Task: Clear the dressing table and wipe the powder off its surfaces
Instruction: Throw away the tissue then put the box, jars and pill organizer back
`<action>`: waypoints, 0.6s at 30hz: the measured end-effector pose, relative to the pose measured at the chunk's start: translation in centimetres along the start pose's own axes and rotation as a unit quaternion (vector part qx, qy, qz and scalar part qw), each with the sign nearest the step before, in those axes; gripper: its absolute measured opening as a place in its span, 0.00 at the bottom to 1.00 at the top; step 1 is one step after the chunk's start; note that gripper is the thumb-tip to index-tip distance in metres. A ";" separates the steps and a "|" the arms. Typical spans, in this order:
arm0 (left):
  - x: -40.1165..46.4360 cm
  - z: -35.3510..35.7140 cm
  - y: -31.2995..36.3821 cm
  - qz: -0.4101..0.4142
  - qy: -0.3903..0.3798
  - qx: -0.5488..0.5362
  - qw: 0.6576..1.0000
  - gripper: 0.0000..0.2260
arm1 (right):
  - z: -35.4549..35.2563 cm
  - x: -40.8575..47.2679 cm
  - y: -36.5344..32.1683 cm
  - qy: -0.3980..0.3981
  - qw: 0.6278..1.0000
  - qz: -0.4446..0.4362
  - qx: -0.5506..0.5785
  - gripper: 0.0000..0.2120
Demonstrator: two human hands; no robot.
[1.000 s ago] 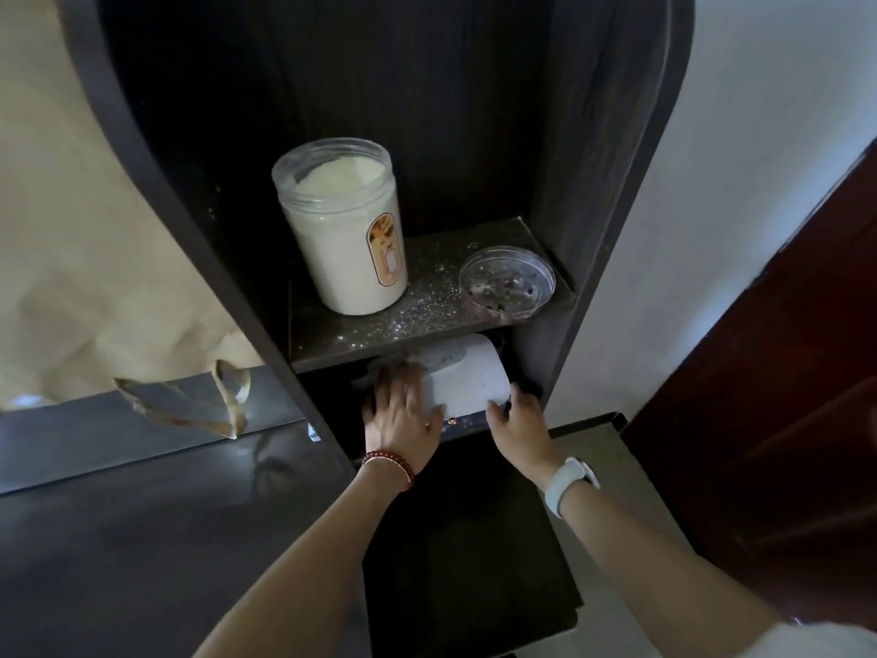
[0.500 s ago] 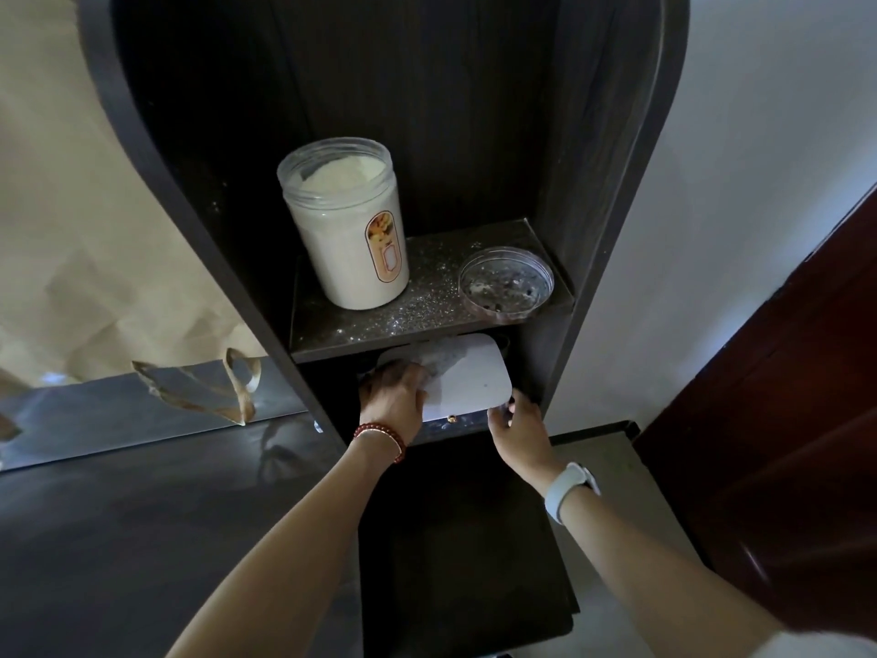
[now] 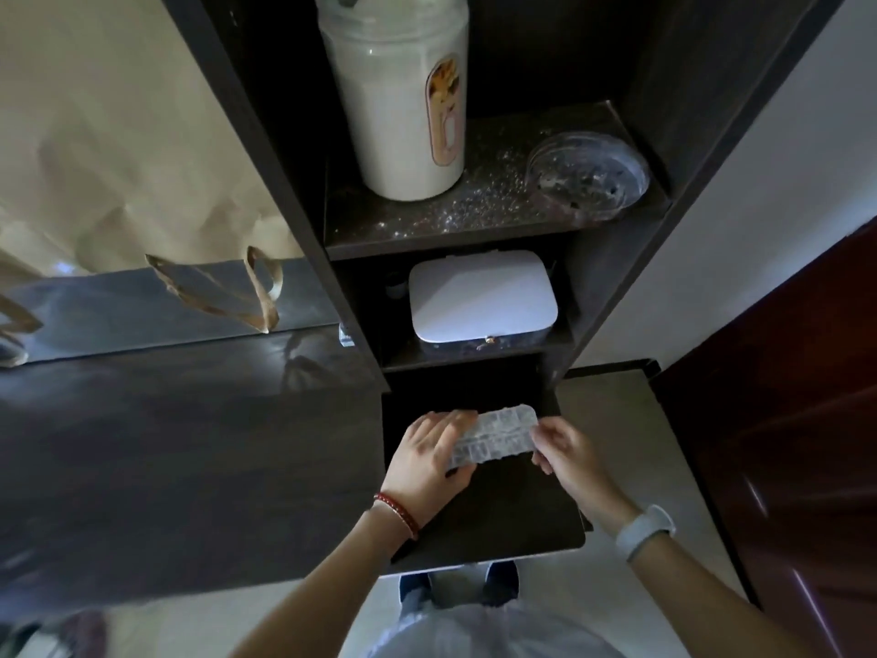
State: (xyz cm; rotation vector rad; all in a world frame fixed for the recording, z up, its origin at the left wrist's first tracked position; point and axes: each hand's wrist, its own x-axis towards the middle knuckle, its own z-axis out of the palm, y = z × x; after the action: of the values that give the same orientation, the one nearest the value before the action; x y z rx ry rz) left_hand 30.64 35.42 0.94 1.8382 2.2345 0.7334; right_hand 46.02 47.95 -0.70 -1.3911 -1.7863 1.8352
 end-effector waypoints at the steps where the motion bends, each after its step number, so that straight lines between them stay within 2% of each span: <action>1: -0.6 0.8 -0.2 -0.018 -0.034 0.015 0.999 0.27 | 0.5 0.2 1.4 0.008 1.000 0.024 0.006 0.04; 3: -1.7 2.2 -0.7 -0.093 -0.102 0.048 0.989 0.29 | 1.5 0.7 4.2 0.045 0.996 0.075 0.003 0.05; 5: -2.8 3.3 -1.6 -0.180 -0.128 0.077 0.972 0.28 | 2.2 1.4 6.5 0.085 0.988 0.127 -0.019 0.08; 7: -3.9 4.1 -2.3 -0.219 -0.149 0.099 0.959 0.27 | 2.8 2.3 8.5 0.104 0.980 0.161 -0.054 0.10; 13: -6.1 6.1 -4.1 -0.182 -0.215 0.124 0.952 0.26 | 4.2 4.9 11.0 0.116 0.967 0.210 -0.087 0.12; 18: -6.6 7.0 -4.5 -0.176 -0.221 0.157 0.946 0.25 | 4.4 6.2 11.5 0.084 0.962 0.235 -0.114 0.14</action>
State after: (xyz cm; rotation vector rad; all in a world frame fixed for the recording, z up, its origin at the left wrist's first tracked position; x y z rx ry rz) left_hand 31.11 30.39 -8.43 1.4528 2.3533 -0.0985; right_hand 44.57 46.84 -14.32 -2.1454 -1.7291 1.6738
